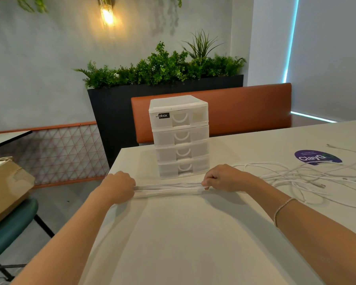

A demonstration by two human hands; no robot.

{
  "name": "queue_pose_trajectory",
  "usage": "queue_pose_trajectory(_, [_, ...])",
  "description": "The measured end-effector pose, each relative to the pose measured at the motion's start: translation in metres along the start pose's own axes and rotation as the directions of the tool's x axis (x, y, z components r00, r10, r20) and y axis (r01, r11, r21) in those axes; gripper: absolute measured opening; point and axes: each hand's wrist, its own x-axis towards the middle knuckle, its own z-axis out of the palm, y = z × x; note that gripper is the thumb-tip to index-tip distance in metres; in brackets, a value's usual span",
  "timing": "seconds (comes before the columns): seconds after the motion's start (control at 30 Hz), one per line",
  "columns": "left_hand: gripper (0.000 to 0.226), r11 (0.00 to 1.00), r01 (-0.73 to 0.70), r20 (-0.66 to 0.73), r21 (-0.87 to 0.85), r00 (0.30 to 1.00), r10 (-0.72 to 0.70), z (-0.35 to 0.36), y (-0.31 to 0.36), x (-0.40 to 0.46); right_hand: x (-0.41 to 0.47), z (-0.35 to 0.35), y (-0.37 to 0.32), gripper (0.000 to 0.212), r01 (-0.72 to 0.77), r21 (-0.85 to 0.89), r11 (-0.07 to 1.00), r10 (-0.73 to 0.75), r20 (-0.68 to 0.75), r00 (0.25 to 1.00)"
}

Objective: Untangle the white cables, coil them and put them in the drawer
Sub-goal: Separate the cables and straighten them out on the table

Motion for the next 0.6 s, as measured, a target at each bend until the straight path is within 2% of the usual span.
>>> queue_pose_trajectory(0.03, [0.028,1.000,-0.005,-0.014,-0.013,1.000,0.005,-0.002,0.003,0.001,0.000,0.000,0.000,0.027,0.006,0.000,1.000,-0.006,-0.002,1.000])
queue_pose_trajectory(0.1, [0.032,0.982,-0.052,-0.060,-0.183,0.997,0.042,-0.009,0.015,0.001,0.000,0.001,0.000,0.027,0.005,0.012,1.000,-0.005,0.000,1.000])
queue_pose_trajectory(0.17, [0.038,0.902,-0.179,-0.149,-0.392,0.980,0.130,-0.020,0.037,-0.001,0.001,0.002,-0.001,0.026,0.006,0.015,1.000,-0.006,0.000,1.000])
queue_pose_trajectory(0.27, [0.034,0.777,-0.338,-0.199,-0.531,0.941,0.273,-0.035,0.087,-0.004,0.003,0.003,-0.004,0.025,0.018,0.019,1.000,-0.018,-0.012,1.000])
queue_pose_trajectory(0.4, [0.031,0.640,-0.304,-0.163,-0.706,0.949,0.271,-0.033,0.118,0.003,0.001,0.000,-0.006,0.020,0.007,0.066,0.998,-0.006,-0.015,1.000])
queue_pose_trajectory(0.43, [0.030,0.622,-0.296,-0.158,-0.725,0.950,0.268,-0.030,0.119,0.005,-0.001,0.000,-0.005,0.019,-0.002,0.095,0.995,0.003,-0.003,1.000])
queue_pose_trajectory(0.6, [0.028,0.663,-0.313,-0.158,-0.681,0.946,0.284,-0.023,0.121,0.003,-0.004,-0.004,-0.004,0.011,-0.024,0.105,0.994,0.015,0.089,0.996])
